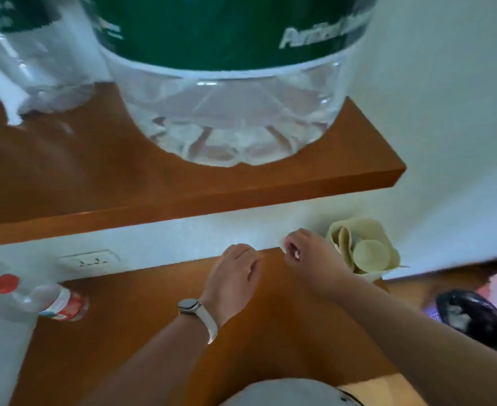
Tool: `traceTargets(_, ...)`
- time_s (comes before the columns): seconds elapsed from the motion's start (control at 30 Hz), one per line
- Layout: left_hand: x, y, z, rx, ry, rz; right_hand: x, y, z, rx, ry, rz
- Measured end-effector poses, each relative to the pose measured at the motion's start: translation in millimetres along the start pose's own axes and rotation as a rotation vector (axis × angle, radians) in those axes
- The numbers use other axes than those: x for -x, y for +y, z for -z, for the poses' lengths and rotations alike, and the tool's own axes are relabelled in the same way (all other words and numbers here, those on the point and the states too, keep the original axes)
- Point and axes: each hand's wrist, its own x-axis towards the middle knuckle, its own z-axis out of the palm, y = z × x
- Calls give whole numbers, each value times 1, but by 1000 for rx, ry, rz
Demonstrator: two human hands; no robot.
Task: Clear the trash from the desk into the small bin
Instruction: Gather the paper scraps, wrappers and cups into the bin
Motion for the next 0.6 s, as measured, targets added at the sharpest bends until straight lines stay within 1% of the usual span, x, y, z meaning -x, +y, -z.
traceTargets(0.2,-51,57,-57,18,-91,-77,19,85,34,-11,120,-136)
traceTargets(0.3,-75,78,-84,45,-97,-123,23,126,48,-34,131,-143)
traceTargets(0.4,-93,98,-108,59,-92,-133,23,159,58,-49,149,-137)
traceTargets(0.6,-113,122,-140,33,-163,-118,14,198,71,-95,99,-129)
